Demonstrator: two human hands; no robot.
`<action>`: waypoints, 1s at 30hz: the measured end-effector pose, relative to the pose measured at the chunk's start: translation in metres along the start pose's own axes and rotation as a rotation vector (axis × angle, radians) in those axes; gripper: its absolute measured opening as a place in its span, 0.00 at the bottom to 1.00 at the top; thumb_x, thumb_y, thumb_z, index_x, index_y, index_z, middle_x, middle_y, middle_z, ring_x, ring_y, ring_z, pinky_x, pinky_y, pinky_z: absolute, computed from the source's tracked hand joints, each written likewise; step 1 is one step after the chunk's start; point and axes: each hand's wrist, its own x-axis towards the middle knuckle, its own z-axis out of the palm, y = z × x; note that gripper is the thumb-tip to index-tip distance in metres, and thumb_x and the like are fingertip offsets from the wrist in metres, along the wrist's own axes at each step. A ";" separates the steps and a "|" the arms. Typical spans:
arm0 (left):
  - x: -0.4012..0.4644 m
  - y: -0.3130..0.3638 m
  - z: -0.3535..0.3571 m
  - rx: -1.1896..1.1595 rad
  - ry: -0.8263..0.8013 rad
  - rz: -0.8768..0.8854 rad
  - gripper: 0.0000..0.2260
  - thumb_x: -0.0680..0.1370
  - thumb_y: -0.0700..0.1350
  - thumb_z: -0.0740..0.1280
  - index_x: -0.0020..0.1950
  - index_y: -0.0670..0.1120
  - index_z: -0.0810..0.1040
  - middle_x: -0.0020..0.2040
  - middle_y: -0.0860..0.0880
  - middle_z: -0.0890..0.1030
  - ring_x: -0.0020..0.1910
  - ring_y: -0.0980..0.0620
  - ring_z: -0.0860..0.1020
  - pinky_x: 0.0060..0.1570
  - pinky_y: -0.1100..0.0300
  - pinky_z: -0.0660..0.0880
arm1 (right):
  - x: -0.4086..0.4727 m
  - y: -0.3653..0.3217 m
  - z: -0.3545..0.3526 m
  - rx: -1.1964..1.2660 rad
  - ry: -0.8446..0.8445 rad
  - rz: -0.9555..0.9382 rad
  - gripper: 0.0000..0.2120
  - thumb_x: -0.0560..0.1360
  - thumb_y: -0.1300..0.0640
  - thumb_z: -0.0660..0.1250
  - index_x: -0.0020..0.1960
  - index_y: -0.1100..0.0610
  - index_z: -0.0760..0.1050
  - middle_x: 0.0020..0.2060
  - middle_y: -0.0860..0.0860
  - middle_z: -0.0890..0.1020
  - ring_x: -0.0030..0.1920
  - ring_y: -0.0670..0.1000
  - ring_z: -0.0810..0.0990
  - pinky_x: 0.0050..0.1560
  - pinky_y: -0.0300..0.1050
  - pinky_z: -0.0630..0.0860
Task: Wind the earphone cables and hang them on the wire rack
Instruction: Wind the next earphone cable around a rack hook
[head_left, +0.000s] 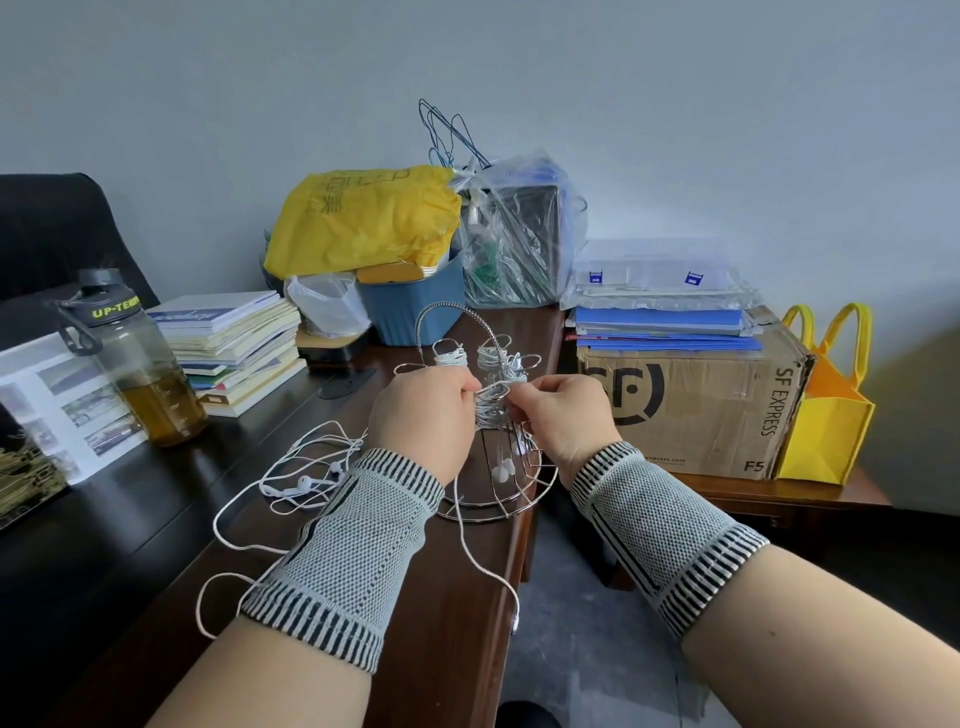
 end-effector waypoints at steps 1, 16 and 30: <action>-0.001 -0.001 -0.001 0.036 -0.004 0.009 0.11 0.81 0.47 0.62 0.57 0.54 0.83 0.50 0.52 0.85 0.48 0.50 0.81 0.49 0.55 0.79 | 0.000 0.000 0.001 -0.025 0.008 -0.005 0.12 0.71 0.56 0.70 0.30 0.58 0.79 0.32 0.59 0.83 0.30 0.49 0.74 0.37 0.46 0.74; -0.002 -0.003 0.000 0.169 0.017 -0.015 0.11 0.81 0.48 0.62 0.46 0.49 0.83 0.42 0.49 0.83 0.40 0.49 0.77 0.38 0.59 0.71 | -0.021 0.010 0.002 -0.102 0.049 -0.389 0.12 0.72 0.59 0.71 0.32 0.48 0.75 0.34 0.47 0.79 0.33 0.43 0.74 0.39 0.38 0.74; -0.029 -0.023 0.008 -0.126 0.049 0.097 0.07 0.77 0.47 0.68 0.52 0.51 0.85 0.42 0.52 0.85 0.42 0.50 0.82 0.49 0.54 0.78 | -0.025 0.013 0.012 -0.183 -0.160 -0.474 0.13 0.74 0.67 0.65 0.50 0.52 0.83 0.40 0.48 0.74 0.41 0.45 0.75 0.48 0.34 0.74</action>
